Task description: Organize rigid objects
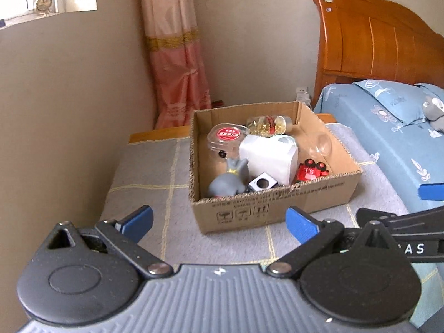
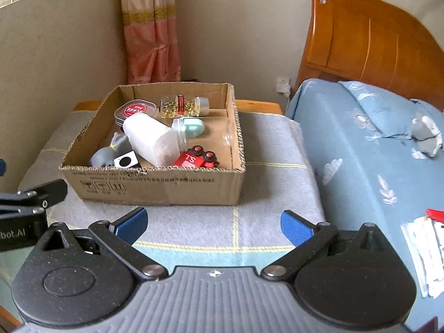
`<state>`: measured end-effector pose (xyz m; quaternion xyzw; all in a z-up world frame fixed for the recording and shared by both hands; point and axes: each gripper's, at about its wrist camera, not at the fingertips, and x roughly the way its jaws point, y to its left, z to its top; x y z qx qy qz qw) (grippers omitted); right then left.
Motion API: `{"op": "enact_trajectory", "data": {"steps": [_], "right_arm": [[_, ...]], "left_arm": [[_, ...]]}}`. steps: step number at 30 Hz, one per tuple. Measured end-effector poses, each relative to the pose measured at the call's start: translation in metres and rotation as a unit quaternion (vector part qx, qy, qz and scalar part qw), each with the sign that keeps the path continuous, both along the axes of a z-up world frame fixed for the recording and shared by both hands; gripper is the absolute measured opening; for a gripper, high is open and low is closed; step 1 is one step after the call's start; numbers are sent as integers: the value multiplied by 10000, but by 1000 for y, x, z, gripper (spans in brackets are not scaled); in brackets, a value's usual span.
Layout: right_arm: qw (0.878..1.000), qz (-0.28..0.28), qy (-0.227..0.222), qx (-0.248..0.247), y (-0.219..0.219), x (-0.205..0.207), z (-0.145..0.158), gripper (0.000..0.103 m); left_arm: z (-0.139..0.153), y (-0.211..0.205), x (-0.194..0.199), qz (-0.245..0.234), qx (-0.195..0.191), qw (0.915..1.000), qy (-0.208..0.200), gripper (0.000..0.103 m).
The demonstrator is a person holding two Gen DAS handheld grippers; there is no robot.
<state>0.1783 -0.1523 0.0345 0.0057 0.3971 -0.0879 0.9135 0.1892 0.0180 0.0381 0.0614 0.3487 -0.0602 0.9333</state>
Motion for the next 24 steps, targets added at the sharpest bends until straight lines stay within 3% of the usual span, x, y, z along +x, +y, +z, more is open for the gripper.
{"op": "enact_trajectory", "data": {"steps": [13,24], "right_arm": [[9991,-200,-361,-75,-4,-22,19,103],[9992,-187,-354,-15,-4,-20,17,103]], "left_arm": [[7,1,-15,202,87,9997,-94,102],[3,0,-14,257,113,9996,-29,102]]}}
